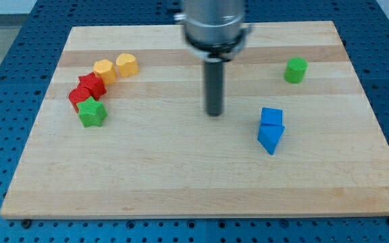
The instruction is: Place the green circle diagonally to the blue cube
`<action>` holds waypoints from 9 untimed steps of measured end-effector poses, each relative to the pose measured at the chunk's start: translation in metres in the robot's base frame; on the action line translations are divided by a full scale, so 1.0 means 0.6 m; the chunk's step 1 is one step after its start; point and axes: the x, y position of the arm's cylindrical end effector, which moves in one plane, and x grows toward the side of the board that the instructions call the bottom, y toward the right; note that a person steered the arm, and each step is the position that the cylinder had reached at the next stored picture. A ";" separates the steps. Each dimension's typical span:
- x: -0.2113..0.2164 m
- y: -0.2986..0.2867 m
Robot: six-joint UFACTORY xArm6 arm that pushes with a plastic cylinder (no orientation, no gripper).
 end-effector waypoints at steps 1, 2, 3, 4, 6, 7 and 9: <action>-0.049 0.119; -0.068 0.206; -0.070 0.268; -0.119 0.282; -0.099 0.155; -0.113 0.175; -0.190 0.209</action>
